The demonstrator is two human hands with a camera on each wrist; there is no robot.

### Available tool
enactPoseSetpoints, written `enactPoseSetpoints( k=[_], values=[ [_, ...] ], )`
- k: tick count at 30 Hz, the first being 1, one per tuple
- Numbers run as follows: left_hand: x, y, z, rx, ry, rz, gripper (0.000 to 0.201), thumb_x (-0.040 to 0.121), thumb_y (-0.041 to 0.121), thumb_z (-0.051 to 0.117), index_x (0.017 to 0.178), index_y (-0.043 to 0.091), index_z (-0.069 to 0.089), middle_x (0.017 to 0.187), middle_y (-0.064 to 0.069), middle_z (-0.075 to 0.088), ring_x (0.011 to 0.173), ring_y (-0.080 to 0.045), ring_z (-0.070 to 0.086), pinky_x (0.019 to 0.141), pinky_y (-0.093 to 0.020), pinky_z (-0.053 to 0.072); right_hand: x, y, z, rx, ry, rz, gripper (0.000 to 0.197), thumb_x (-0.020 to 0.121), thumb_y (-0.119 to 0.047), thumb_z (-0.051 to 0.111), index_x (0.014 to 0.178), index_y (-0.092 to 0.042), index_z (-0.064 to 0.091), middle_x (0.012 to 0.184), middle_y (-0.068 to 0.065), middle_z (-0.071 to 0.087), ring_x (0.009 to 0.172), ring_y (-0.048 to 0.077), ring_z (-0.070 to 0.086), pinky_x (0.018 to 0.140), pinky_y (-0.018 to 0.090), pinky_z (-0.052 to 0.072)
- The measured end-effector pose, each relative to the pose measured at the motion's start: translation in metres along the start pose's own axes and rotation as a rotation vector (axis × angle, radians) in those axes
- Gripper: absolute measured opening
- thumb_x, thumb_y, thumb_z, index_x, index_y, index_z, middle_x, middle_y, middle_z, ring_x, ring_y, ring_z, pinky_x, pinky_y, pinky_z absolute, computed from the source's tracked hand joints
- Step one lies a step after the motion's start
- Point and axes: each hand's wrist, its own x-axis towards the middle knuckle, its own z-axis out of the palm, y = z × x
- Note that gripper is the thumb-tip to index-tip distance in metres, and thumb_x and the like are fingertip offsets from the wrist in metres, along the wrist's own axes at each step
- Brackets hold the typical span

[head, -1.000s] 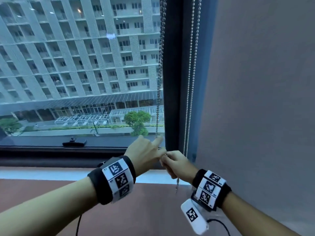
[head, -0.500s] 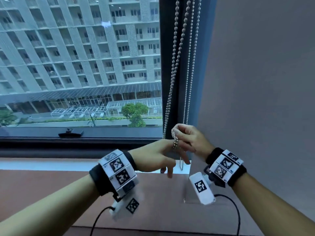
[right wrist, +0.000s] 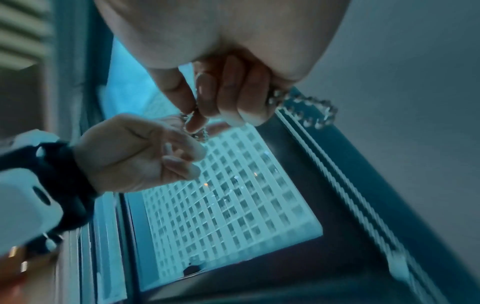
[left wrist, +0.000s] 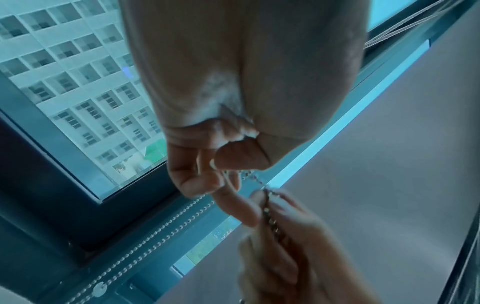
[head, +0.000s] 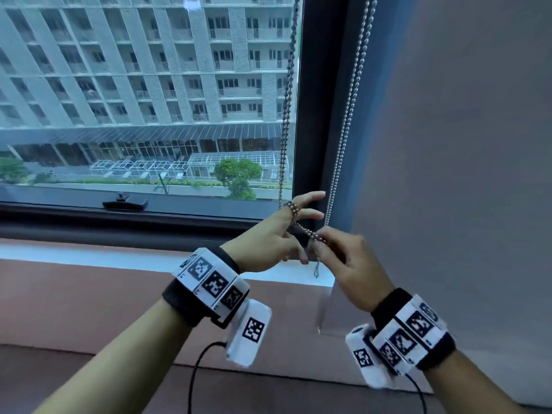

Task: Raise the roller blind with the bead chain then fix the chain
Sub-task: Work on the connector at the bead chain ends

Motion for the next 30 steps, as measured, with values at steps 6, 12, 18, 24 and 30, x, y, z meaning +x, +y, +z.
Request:
enactPoseSetpoints(
  k=[6, 12, 18, 24, 30],
  values=[
    [0.004, 0.002, -0.002, -0.104, -0.065, -0.03, 0.084, 0.078, -0.021, 0.037, 0.143, 0.031, 0.031, 0.103, 0.004, 0.06, 0.087, -0.011, 0.056, 0.088, -0.044, 0.05, 0.023, -0.019, -0.006, -0.184, 0.113, -0.262, 0.01, 0.087, -0.01, 0.067, 0.093, -0.006, 0.072, 0.081, 0.0, 0.073, 0.064, 0.001, 0.063, 0.061, 0.018, 0.048],
    [0.003, 0.001, -0.004, -0.455, -0.099, -0.025, 0.084, 0.074, -0.021, 0.033, 0.146, 0.023, 0.029, 0.147, -0.011, 0.043, 0.11, -0.028, 0.053, 0.102, -0.054, 0.042, 0.026, -0.02, 0.001, -0.118, 0.029, -0.237, 0.023, 0.091, -0.007, 0.049, 0.102, -0.006, 0.069, 0.087, 0.007, 0.072, 0.078, 0.012, 0.063, 0.071, 0.016, 0.046],
    [0.007, -0.002, -0.004, -0.763, -0.141, 0.012, 0.089, 0.064, -0.011, 0.039, 0.146, 0.021, 0.031, 0.138, -0.024, 0.036, 0.111, -0.036, 0.034, 0.104, -0.049, 0.033, 0.026, -0.02, 0.004, 0.171, 0.086, -0.045, 0.016, 0.094, -0.008, 0.052, 0.105, -0.008, 0.064, 0.081, 0.001, 0.07, 0.073, 0.016, 0.069, 0.071, 0.036, 0.059],
    [0.011, -0.002, -0.011, -1.028, -0.113, -0.037, 0.06, 0.086, 0.033, 0.04, 0.146, 0.025, 0.035, 0.123, -0.013, 0.062, 0.099, -0.023, 0.05, 0.088, -0.035, 0.036, 0.027, -0.03, 0.007, 0.177, 0.085, -0.05, 0.01, 0.089, -0.013, 0.064, 0.098, -0.01, 0.069, 0.089, 0.001, 0.073, 0.084, 0.017, 0.071, 0.078, 0.037, 0.058],
    [0.017, -0.01, -0.027, -1.111, -0.08, -0.034, 0.079, 0.083, 0.074, 0.028, 0.146, 0.026, 0.034, 0.154, -0.021, 0.029, 0.132, -0.038, 0.041, 0.109, -0.056, 0.03, 0.02, -0.036, 0.006, 0.017, 0.163, 0.05, 0.022, 0.083, -0.026, 0.074, 0.095, -0.016, 0.059, 0.059, -0.007, 0.064, 0.048, 0.004, 0.056, 0.052, 0.009, 0.038]
  ],
)
